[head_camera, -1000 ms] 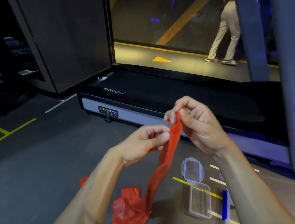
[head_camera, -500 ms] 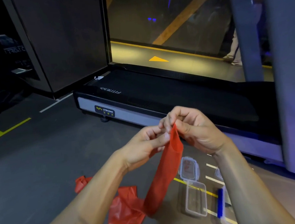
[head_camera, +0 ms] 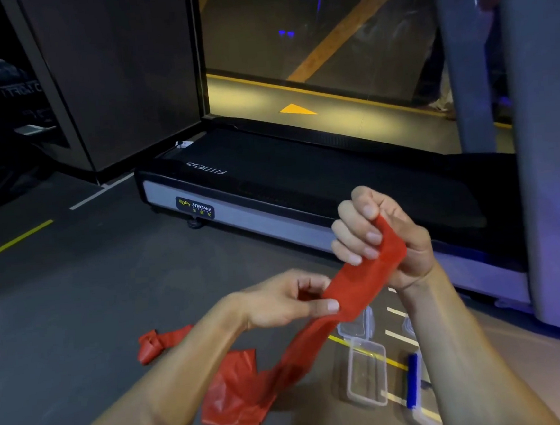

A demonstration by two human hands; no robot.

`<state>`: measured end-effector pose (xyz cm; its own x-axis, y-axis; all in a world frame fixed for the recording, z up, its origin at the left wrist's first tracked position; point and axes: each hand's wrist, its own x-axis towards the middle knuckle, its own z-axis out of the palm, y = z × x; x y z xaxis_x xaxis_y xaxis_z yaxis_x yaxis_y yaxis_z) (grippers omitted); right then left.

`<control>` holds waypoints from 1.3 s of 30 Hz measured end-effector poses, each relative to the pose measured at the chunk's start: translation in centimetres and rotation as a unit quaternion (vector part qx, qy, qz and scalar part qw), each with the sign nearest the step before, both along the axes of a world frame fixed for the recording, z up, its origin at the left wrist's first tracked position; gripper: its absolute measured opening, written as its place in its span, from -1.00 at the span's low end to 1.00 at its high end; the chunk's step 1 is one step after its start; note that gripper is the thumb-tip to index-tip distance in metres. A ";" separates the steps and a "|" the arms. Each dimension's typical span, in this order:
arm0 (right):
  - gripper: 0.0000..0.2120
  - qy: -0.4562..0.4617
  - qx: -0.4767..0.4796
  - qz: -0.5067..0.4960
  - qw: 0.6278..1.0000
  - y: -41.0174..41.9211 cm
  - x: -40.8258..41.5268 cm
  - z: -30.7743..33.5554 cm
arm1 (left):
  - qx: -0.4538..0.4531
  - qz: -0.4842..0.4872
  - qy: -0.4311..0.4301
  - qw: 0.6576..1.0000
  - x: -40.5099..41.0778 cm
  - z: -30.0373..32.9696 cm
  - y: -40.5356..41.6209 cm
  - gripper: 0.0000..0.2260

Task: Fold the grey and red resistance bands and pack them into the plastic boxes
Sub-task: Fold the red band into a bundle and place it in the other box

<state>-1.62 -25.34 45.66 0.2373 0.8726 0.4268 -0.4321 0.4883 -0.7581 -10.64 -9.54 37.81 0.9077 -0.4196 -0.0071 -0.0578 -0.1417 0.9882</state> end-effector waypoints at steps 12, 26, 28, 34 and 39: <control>-0.85 -0.017 -0.051 -0.080 0.995 -1.5 2.0 -1.8 | 0.085 0.111 -0.059 0.988 -0.2 -0.4 2.1 -0.84; -0.87 0.001 -0.018 -0.099 0.995 -1.1 2.6 -1.7 | 0.082 0.100 -0.048 0.990 -0.7 -1.0 2.6 -0.68; -0.88 0.003 -0.017 -0.110 0.994 -1.1 2.5 -1.7 | 0.071 0.093 -0.045 0.992 -0.7 -1.1 2.5 -0.69; -0.97 -0.001 -0.022 -0.138 0.990 -1.1 2.5 -1.7 | 0.095 0.111 -0.058 0.988 -0.7 -1.3 2.3 -0.63; -0.96 -0.021 -0.028 -0.152 0.988 -1.3 2.8 -1.9 | 0.120 0.098 -0.061 0.986 -0.7 -1.3 2.3 -0.66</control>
<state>1.14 -26.62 43.78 0.4758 0.7861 0.3945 -0.2399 0.5475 -0.8017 -11.33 -7.28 36.54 0.9714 -0.2356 0.0299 -0.1230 -0.3916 0.9119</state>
